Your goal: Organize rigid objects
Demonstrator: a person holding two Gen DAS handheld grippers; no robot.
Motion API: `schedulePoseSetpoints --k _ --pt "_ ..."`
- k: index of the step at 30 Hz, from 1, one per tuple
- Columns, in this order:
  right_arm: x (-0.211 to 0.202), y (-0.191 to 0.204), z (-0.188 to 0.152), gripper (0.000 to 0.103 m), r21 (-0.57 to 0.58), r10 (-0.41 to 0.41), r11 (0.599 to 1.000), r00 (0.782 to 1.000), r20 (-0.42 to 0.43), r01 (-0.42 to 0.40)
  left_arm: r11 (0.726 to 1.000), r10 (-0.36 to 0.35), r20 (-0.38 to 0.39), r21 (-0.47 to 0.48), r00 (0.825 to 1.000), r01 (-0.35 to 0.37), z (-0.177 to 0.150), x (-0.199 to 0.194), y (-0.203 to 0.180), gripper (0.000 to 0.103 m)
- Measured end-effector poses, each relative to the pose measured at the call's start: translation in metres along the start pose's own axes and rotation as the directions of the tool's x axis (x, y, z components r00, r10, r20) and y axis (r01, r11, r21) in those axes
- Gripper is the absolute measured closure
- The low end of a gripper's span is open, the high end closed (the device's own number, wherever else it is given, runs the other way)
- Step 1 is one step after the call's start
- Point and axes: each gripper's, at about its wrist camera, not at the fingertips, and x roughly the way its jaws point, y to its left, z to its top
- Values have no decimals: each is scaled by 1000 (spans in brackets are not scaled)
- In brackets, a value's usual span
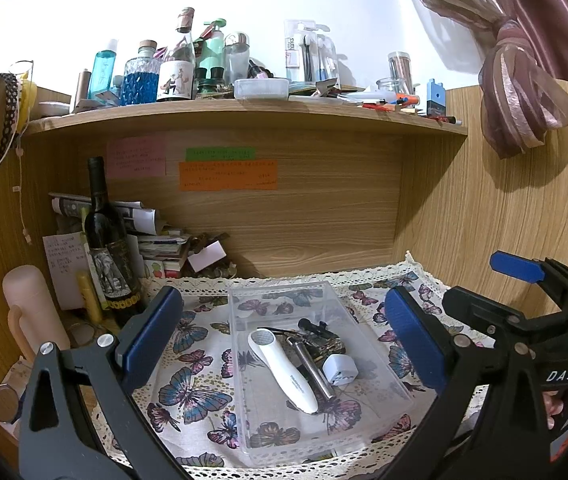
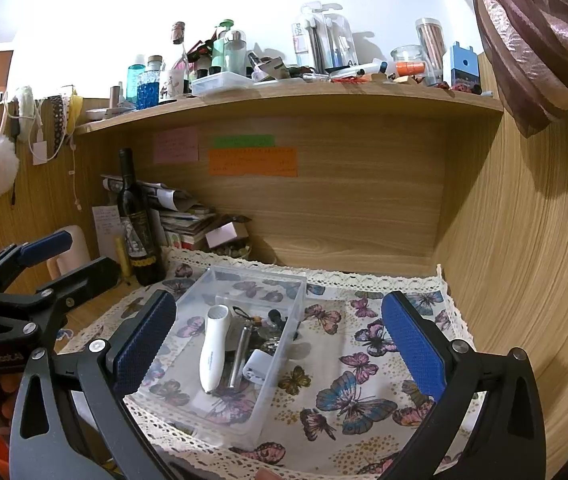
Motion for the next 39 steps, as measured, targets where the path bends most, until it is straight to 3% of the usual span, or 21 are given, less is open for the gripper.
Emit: schedulePoseSetpoints --k 39 --pt "-2 4 0 0 -13 11 1000 1000 8 -11 1000 -19 -21 -10 1000 19 -1 5 -3 0"
